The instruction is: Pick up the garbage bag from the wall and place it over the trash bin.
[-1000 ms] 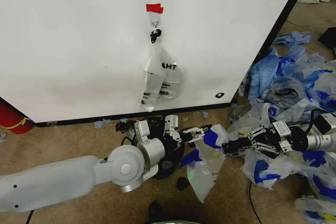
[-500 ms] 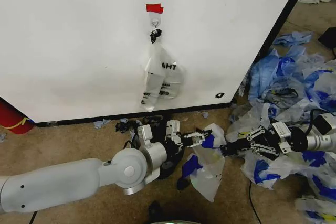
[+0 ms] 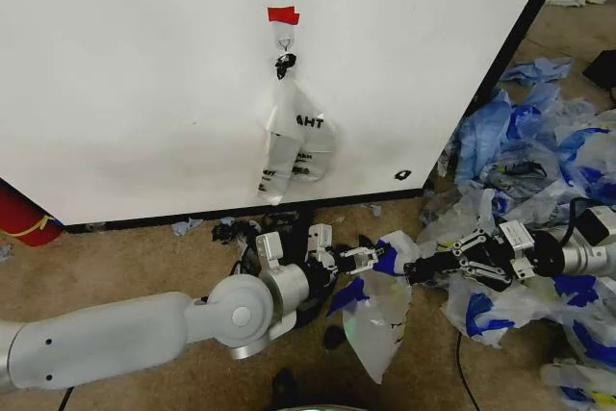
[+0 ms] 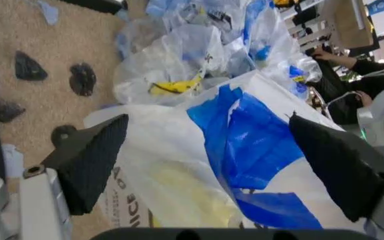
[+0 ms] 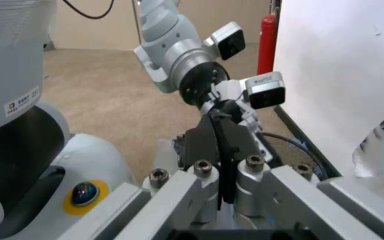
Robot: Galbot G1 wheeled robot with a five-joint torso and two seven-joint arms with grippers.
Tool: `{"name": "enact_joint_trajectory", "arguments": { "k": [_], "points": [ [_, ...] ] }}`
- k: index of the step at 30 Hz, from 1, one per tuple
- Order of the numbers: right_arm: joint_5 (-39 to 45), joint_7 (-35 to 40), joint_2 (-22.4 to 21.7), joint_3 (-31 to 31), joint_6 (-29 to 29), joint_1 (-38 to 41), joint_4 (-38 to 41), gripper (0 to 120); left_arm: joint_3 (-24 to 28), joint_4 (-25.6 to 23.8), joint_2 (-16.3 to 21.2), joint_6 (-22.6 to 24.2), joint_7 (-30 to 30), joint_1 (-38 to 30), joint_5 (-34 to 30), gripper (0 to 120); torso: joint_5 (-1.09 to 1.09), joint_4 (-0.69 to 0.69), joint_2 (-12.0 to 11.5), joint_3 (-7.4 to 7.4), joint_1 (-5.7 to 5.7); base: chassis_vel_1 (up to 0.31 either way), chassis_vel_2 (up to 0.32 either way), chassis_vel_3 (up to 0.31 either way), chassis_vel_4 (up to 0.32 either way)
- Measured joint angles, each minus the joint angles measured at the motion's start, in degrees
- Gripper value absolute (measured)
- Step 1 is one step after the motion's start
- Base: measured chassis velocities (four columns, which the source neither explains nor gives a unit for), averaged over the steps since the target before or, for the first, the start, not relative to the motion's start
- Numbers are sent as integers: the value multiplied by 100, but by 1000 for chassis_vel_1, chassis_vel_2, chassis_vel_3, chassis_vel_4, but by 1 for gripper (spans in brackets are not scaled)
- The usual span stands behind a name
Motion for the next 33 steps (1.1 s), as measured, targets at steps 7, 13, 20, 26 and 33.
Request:
{"name": "enact_joint_trajectory", "arguments": {
  "k": [7, 13, 20, 26, 33],
  "points": [
    [8, 13, 0, -14, 8, 15, 4, 0, 51, 8, -57, 2, -24, 8, -18, 96, 0, 0, 0, 0, 0, 0, 0, 0, 0],
    [8, 26, 12, -20, 11, 12, 22, 0, 51, -9, -78, 1, -23, -54, -88, 96, 0, 0, 0, 0, 0, 0, 0, 0, 0],
    [-2, 38, 15, -27, 11, -2, 54, 0, 48, -38, -105, -17, -18, -60, -104, 96, 0, 0, 0, 0, 0, 0, 0, 0, 0],
    [-3, 52, -2, -18, 11, -15, 80, 0, 39, -71, -147, -39, 3, -89, -114, 95, 0, 0, 0, 0, 0, 0, 0, 0, 0],
    [-33, 100, 6, -16, 11, -66, 125, 0, 29, -82, -199, -84, 32, -112, -145, 96, 0, 0, 0, 0, 0, 0, 0, 0, 0]
  ]
}}
